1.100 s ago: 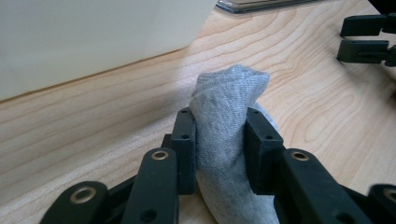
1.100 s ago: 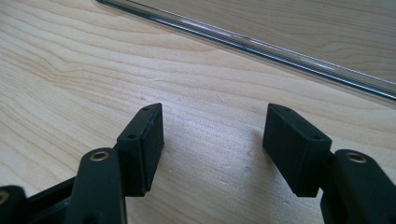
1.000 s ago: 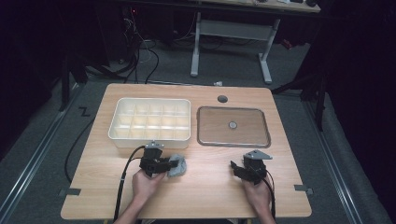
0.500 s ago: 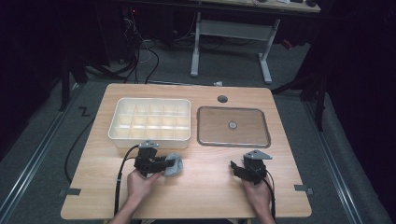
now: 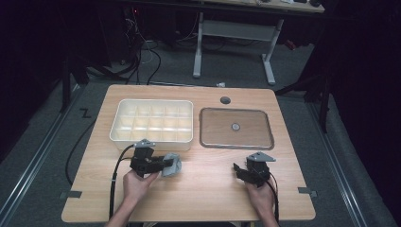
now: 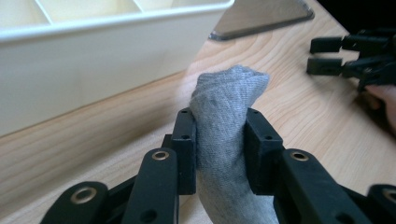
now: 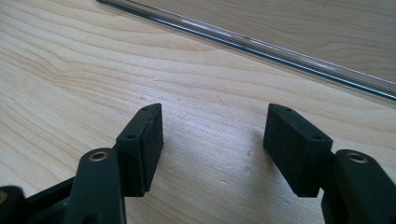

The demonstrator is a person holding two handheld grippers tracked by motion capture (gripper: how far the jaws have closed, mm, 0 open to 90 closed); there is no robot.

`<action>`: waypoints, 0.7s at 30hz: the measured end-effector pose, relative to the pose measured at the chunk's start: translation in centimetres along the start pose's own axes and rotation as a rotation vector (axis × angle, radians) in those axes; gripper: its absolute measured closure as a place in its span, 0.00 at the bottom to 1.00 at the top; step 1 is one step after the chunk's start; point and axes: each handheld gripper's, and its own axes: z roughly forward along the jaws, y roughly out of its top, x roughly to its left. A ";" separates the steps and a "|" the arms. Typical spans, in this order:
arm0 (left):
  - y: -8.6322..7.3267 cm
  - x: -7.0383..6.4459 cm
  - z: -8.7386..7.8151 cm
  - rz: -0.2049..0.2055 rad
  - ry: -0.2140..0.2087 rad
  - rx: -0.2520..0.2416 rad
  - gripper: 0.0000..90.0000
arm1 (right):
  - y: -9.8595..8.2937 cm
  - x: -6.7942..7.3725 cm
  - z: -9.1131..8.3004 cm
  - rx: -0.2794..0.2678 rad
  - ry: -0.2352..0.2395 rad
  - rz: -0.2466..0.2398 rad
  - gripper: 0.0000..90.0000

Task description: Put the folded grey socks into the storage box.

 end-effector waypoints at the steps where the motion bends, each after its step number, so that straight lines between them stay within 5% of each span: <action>1: 0.1 -0.1 -0.1 0.000 0.002 -0.003 0.77 | 0.0 0.0 0.0 0.000 0.000 0.000 0.42; 21: 2.6 -0.3 -2.8 0.018 0.028 -0.052 0.77 | 0.0 0.0 0.0 0.000 0.002 0.001 0.42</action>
